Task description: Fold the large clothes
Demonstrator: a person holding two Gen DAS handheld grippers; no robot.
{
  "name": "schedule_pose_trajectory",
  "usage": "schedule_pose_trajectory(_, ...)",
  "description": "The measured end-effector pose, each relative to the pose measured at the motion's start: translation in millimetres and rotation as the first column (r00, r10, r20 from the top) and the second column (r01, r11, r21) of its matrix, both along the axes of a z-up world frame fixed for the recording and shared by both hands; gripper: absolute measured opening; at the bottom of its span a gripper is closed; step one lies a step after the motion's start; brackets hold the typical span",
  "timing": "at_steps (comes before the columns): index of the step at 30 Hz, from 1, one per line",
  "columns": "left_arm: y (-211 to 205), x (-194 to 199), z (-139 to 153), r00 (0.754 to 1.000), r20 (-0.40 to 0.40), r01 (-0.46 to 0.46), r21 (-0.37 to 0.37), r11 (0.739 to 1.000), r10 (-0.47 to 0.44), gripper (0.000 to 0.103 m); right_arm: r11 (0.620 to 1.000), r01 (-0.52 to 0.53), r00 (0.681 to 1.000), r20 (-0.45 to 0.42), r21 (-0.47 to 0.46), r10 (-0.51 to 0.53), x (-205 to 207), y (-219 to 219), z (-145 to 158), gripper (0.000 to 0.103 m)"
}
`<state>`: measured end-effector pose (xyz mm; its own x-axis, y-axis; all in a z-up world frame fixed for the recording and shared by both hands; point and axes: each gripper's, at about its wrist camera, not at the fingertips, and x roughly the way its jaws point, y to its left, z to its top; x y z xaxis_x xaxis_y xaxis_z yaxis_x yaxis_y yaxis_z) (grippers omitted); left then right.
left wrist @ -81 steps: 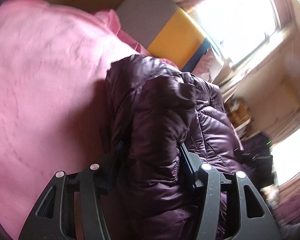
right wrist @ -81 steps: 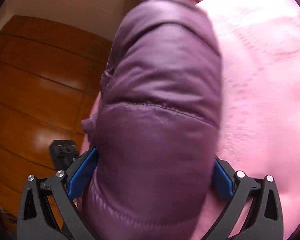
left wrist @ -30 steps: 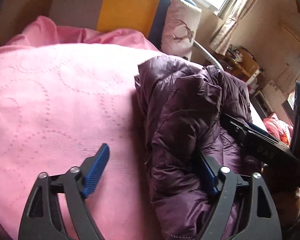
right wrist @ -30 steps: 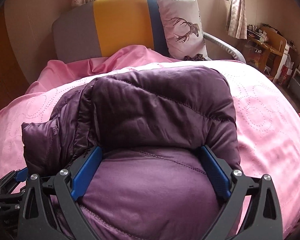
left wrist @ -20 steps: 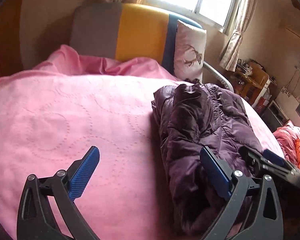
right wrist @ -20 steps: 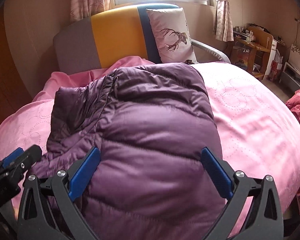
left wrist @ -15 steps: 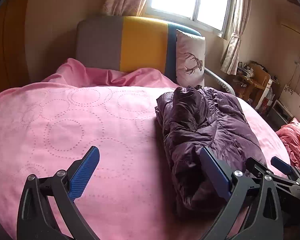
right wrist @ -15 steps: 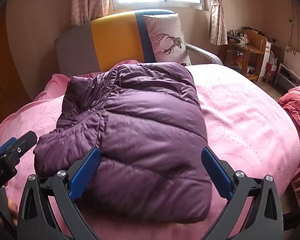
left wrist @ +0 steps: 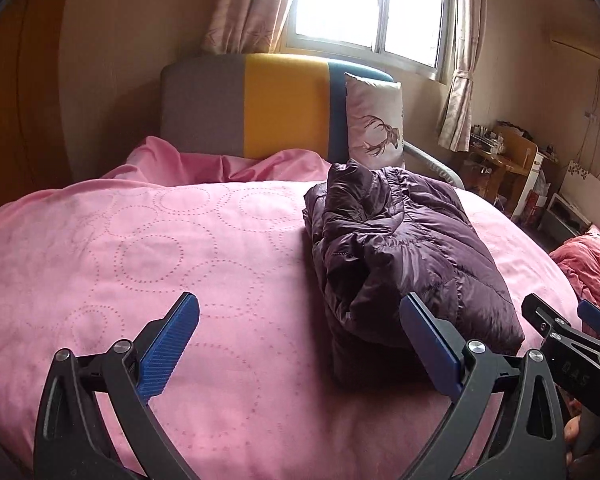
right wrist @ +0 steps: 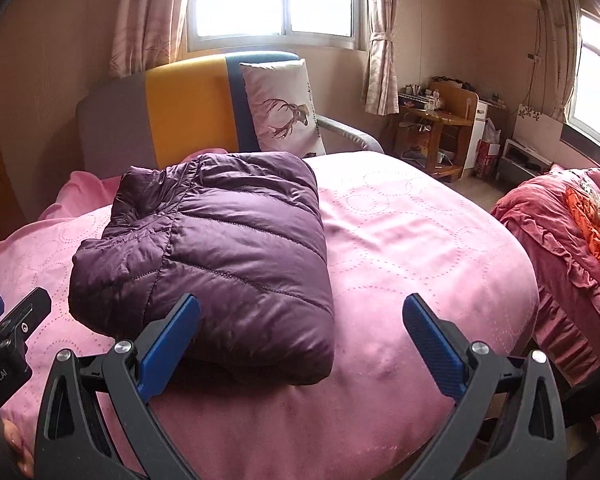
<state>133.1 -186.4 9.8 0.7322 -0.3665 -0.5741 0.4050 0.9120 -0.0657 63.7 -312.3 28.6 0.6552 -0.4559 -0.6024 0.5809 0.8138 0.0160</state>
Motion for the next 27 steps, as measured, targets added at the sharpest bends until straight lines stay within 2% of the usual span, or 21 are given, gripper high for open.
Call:
schedule_pose_trajectory(8, 9.9, -4.9, -14.4, 0.998, -0.040, -0.040, 0.015, 0.999, 0.041, 0.099, 1.000, -0.006, 1.000, 0.000, -0.002, 0.006, -6.9, 19.2, -3.6, 0.101)
schedule_pose_trajectory(16, 17.1, -9.5, -14.6, 0.997, -0.014, -0.079, 0.014, 0.997, 0.079, 0.099, 1.000, -0.020, 1.000, 0.008, 0.011, 0.020, -2.5, 25.6, -5.8, 0.101)
schedule_pose_trajectory(22, 19.0, -9.2, -14.6, 0.995, -0.011, -0.095, 0.016, 0.995, 0.095, 0.099, 0.998, -0.040, 0.999, 0.012, -0.051, 0.041, -1.6, 37.8, -3.7, 0.101)
schedule_pose_trajectory(27, 19.4, -8.8, -17.1, 0.995, -0.019, -0.095, 0.017, 0.995, 0.095, 0.099, 0.998, -0.048, 0.999, 0.006, -0.027, 0.048, -0.9, 37.4, -5.7, 0.101)
